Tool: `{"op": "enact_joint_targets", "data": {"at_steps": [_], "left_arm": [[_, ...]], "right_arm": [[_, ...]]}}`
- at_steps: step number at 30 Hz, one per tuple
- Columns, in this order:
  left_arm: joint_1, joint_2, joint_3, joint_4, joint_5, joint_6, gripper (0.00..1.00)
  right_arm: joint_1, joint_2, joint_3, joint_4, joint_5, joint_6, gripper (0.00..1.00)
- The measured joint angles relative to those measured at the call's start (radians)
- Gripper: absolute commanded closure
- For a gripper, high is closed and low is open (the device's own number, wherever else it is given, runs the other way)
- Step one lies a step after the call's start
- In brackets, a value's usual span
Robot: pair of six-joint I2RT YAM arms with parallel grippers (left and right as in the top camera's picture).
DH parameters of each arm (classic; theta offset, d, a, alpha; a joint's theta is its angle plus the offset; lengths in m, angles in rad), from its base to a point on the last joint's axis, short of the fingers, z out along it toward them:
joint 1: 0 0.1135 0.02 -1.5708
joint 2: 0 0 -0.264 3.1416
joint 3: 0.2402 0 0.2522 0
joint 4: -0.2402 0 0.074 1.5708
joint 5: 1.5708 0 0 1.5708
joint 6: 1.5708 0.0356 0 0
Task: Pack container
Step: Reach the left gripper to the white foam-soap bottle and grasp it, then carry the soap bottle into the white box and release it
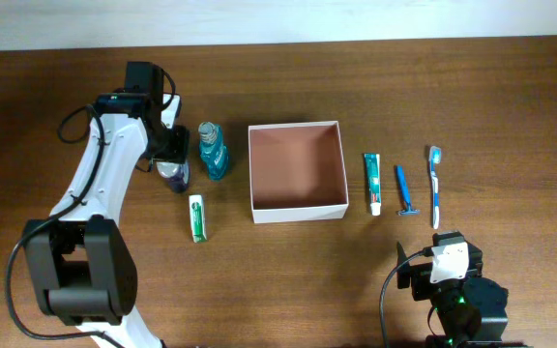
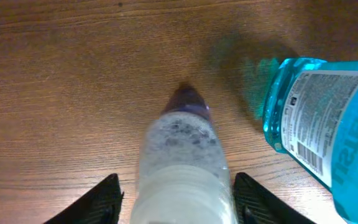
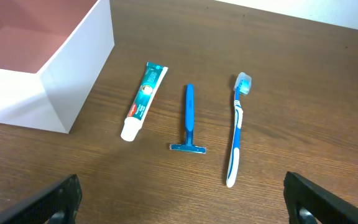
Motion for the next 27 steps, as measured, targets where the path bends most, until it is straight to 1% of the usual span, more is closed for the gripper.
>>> {"op": "enact_joint_targets", "data": {"at_steps": [6,9,11,16,18,22,27], "left_arm": [[0.0,0.0,0.0,-0.001,0.003,0.003,0.6],[0.0,0.0,0.0,-0.003,0.003,0.003,0.68],[0.0,0.0,0.003,-0.013,0.0,0.003,0.7],[0.0,0.0,0.017,-0.066,-0.018,0.003,0.82],[0.0,0.0,0.03,-0.093,-0.026,0.003,0.85],[0.0,-0.008,0.085,-0.151,-0.053,0.003,0.98],[0.0,-0.087,0.179,-0.242,-0.069,-0.002,0.99]], "right_arm": [[0.0,0.0,0.0,0.0,0.0,0.001,0.01],[0.0,0.0,0.0,0.0,0.0,0.0,0.01],[0.0,0.0,0.0,0.0,0.0,0.0,0.01],[0.0,0.0,0.0,0.0,0.0,0.0,0.01],[0.0,0.0,0.0,0.0,0.0,0.0,0.01],[0.0,0.0,0.0,0.0,0.0,0.0,0.01],[0.0,0.0,0.0,0.0,0.0,0.0,0.01]]}}
